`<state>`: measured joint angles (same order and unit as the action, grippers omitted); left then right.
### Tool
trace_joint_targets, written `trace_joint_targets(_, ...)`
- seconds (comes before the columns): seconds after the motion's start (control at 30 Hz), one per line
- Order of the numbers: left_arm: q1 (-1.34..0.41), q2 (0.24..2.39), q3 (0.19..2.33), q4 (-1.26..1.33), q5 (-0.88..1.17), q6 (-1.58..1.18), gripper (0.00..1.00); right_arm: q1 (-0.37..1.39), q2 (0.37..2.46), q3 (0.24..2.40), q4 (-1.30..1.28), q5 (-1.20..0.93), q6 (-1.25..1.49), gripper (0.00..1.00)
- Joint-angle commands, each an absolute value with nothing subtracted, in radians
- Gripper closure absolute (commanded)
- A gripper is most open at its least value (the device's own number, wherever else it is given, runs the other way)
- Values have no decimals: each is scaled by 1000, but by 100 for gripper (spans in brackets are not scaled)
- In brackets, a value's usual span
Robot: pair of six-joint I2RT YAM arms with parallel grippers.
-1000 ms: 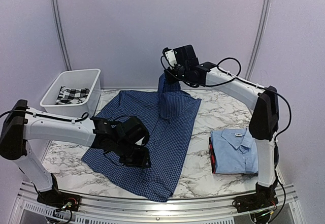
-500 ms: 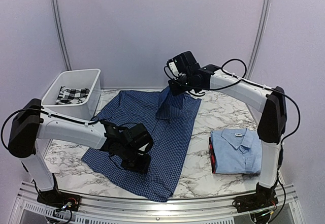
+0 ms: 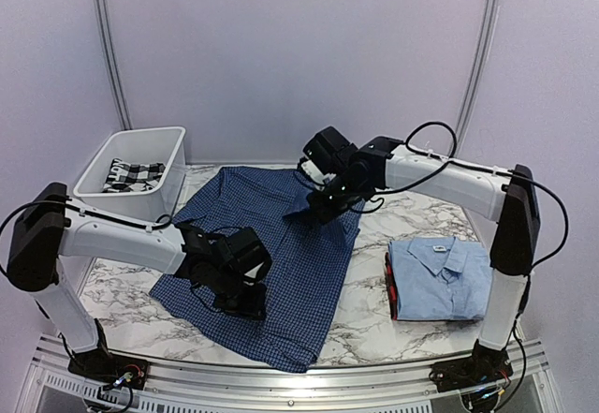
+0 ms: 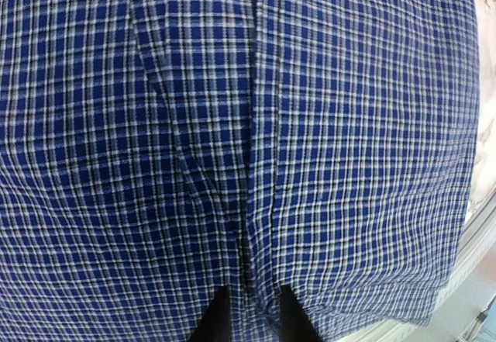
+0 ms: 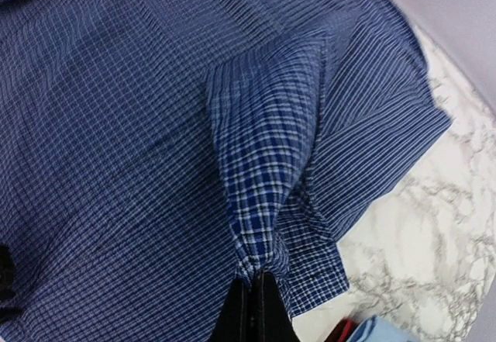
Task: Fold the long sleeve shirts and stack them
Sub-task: Place the sleeve of the 1/3-folded shirt.
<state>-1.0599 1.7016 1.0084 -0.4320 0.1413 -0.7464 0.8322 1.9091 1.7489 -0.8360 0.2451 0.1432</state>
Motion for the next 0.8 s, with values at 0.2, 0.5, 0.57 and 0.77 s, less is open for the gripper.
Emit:
trace_joint_targets(0.2,-1021,1599,1002,-455,131,-723,55,900,1850,1619,-852,12,201,57)
trace_joint_targets(0.5,-982,1633,1121,-445,131,-676,53,751,1730,1418,-669,-35,235,57)
trace_joint_targets(0.57,-975,1671,1162,-436,144,-664,53,722,1714,1355,-630,-29,228,57)
trace_joint_targets(0.77,-956,1819,1295,-399,192,-652,50,698,1680,1194,-483,-55,215,55)
